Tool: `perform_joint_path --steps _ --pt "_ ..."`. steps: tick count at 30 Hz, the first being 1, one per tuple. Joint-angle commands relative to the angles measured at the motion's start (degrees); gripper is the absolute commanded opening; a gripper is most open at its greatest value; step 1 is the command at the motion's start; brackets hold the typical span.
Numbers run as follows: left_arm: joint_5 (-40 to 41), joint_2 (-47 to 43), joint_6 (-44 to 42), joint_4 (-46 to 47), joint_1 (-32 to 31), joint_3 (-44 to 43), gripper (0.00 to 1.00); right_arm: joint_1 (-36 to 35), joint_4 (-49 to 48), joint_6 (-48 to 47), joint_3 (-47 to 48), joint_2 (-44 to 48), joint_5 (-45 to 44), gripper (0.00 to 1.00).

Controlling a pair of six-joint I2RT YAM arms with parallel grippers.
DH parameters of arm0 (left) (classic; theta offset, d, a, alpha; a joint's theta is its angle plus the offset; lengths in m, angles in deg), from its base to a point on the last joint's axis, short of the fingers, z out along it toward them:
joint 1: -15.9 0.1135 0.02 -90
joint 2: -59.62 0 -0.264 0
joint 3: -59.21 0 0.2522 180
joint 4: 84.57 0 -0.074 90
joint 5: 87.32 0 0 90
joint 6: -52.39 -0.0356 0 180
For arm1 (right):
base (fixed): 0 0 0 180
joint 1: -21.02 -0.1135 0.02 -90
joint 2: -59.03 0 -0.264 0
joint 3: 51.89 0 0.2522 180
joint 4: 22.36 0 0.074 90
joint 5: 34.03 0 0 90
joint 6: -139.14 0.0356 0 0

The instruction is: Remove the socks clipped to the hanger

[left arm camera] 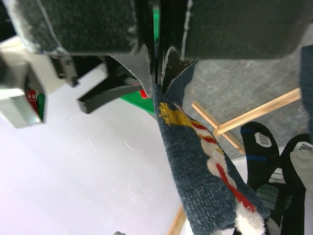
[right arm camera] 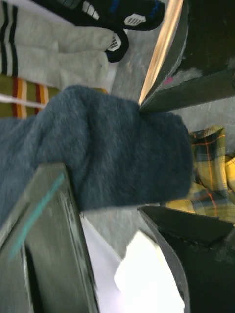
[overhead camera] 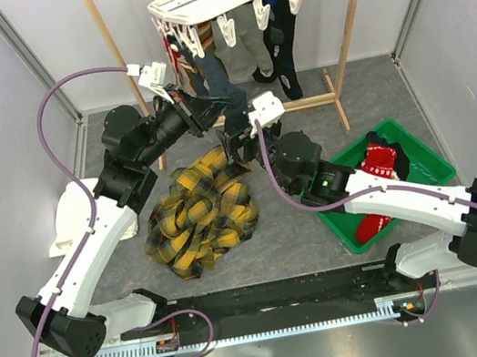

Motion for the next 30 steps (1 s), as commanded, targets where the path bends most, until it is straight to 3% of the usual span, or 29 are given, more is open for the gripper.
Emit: perform_joint_path --steps 1,2,3,5,6,7,10,11,15,20,30 --pt "-0.13 -0.74 3.75 3.54 -0.81 0.43 0.02 -0.27 -7.11 -2.68 3.12 -1.59 -8.02 0.76" --pt "-0.3 -0.65 4.02 3.72 -0.98 0.43 0.02 -0.27 -8.43 -3.12 2.59 -1.33 -6.18 0.7" --pt "-0.48 -0.74 4.11 3.81 -0.98 0.43 0.02 -0.27 -11.22 -3.56 1.8 -1.24 -5.47 0.53" --pt "-0.92 -0.74 4.28 3.9 -1.07 0.25 0.02 -0.27 -13.0 -4.18 0.13 -0.89 -5.37 0.3" --pt "-1.01 -0.83 4.28 3.9 -1.07 0.34 0.03 -0.27 -13.01 -4.36 0.04 -0.72 -5.29 0.09" --pt "-1.01 -1.0 4.37 3.98 -1.07 0.34 0.05 -0.27 -13.01 -4.71 -0.31 -0.54 -5.46 0.0" --pt "-0.84 -1.35 3.93 3.37 -1.16 -0.01 0.26 -0.27 -14.32 -5.06 -2.58 1.12 -4.94 0.0" --pt "-0.05 -1.27 3.76 1.37 -1.07 -0.45 0.38 -0.19 -14.59 -5.32 -3.21 2.0 -4.41 0.0" --pt "3.02 -1.79 1.83 -2.34 -0.98 -2.47 0.58 -0.27 -15.03 -5.41 -4.62 2.97 -0.9 0.0" --pt "7.69 -1.71 -1.87 -8.49 1.12 -6.94 0.63 -0.19 -13.8 -5.5 -4.53 3.33 -0.01 0.0" --pt "4.53 3.3 -3.71 -14.55 5.08 -19.95 0.63 -0.19 -11.25 -5.5 -3.04 2.62 0.87 0.0"
